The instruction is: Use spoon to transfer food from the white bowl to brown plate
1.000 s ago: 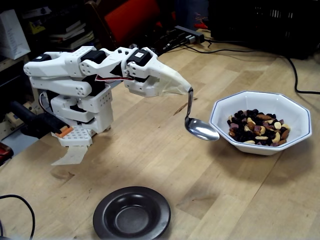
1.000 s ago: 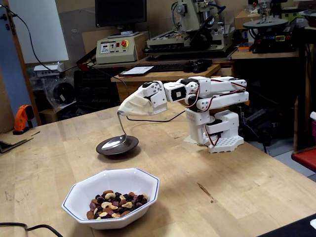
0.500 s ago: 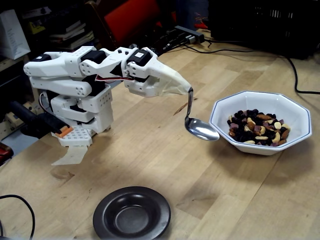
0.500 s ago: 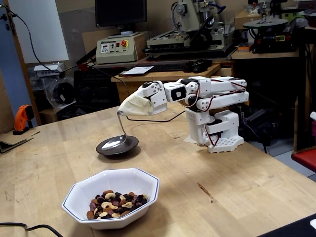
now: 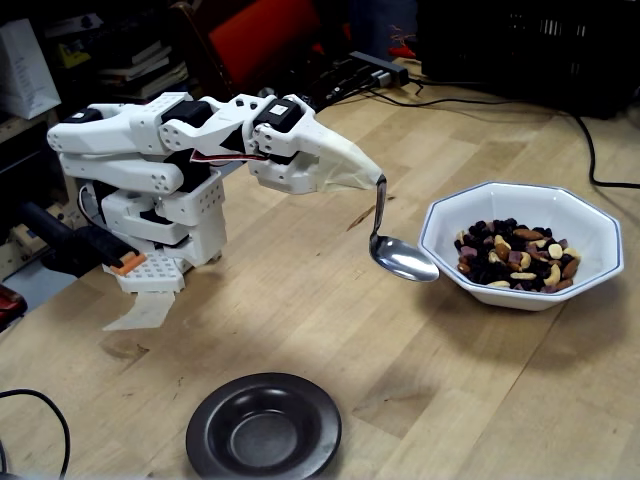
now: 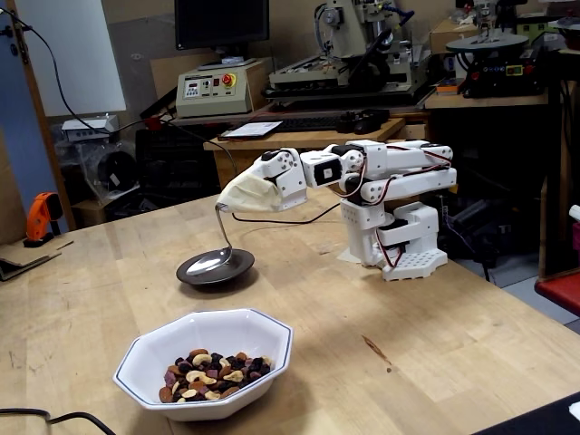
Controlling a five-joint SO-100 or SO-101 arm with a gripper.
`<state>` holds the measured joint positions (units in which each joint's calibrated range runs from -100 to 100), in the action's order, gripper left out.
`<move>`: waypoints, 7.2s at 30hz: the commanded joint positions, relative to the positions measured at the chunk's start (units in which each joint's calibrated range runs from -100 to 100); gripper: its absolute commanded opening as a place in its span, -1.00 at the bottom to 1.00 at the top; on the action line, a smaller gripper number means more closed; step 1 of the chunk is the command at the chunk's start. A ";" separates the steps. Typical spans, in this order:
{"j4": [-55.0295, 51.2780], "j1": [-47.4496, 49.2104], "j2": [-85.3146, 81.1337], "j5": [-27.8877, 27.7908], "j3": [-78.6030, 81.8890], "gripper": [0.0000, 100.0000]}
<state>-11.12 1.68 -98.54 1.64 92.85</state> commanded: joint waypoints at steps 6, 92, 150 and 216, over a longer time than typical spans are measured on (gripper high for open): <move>0.37 0.47 -0.69 -0.15 -0.90 -0.92; 18.71 0.54 1.11 -3.61 -5.77 -0.92; 43.45 6.17 42.96 -13.43 -4.88 -0.92; 47.88 2.62 63.84 -9.28 -20.37 -0.92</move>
<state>35.37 3.36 -34.05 -8.38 77.78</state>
